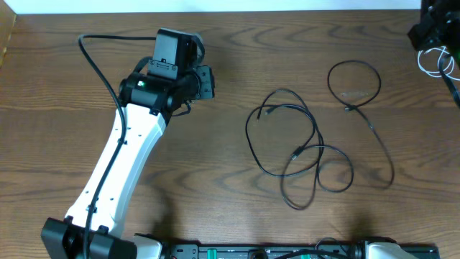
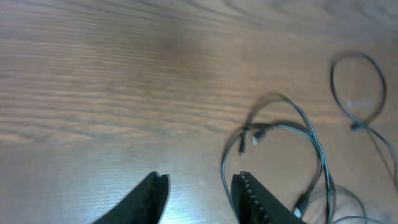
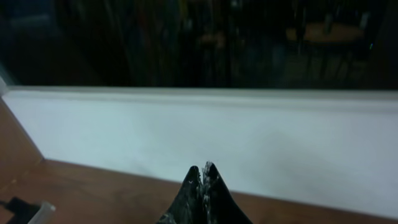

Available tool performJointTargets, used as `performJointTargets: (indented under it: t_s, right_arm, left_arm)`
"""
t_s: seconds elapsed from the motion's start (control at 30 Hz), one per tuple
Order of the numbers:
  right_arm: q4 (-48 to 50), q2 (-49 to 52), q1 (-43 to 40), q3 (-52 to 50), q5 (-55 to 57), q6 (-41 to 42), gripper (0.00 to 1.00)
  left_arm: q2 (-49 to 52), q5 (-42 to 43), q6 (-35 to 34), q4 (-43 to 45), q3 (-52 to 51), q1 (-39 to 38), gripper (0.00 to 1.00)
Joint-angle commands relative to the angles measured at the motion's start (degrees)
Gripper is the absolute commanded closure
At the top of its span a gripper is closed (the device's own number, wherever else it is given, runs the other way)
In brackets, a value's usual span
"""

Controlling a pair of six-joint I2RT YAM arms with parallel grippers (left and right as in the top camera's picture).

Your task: Untangle cables

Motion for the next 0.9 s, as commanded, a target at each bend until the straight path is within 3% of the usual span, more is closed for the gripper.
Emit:
performJointTargets:
  t_s: [0.0,0.03,0.13,0.4,0.57,0.7,0.87]
  right_arm:
    - [-1.2,2.0,-0.4,0.5,0.6,0.9,0.99]
    - [-1.8,2.6,-0.4,0.5,0.6,0.9,0.99]
    - [-3.0,3.5,-0.4,0.5,0.7,0.9,0.99]
    - [-5.1,5.0,-1.1,0.5,0.7,0.2,0.99]
    - [-6.6,6.1,-1.1,0.5,0.7,-0.1,0.99]
    - [-7.8,6.9,-1.0,0.5,0.7,-0.5,0.99]
    - [-8.9,7.3,-1.0,0.5,0.7,-0.5,0.99]
  left_arm:
    - [3.5,11.7,11.0,-0.3,-0.5,-1.4,0.55]
    - [4.5,12.7,12.3,-0.7,-0.8,-1.6,0.49]
    - [6.8,12.8,13.2,-1.8,-0.8,-1.7,0.44]
    - [17.7,12.9,15.6,-4.0,-0.8,-2.1,0.43]
    - [24.8,12.9,24.1,1.0,-0.8,-6.0,0.43]
    - [28.4,6.1,26.3,4.4,-0.8,-8.1,0.43]
    - [31.7,5.9,31.4,5.8,-0.8,-8.2,0.43]
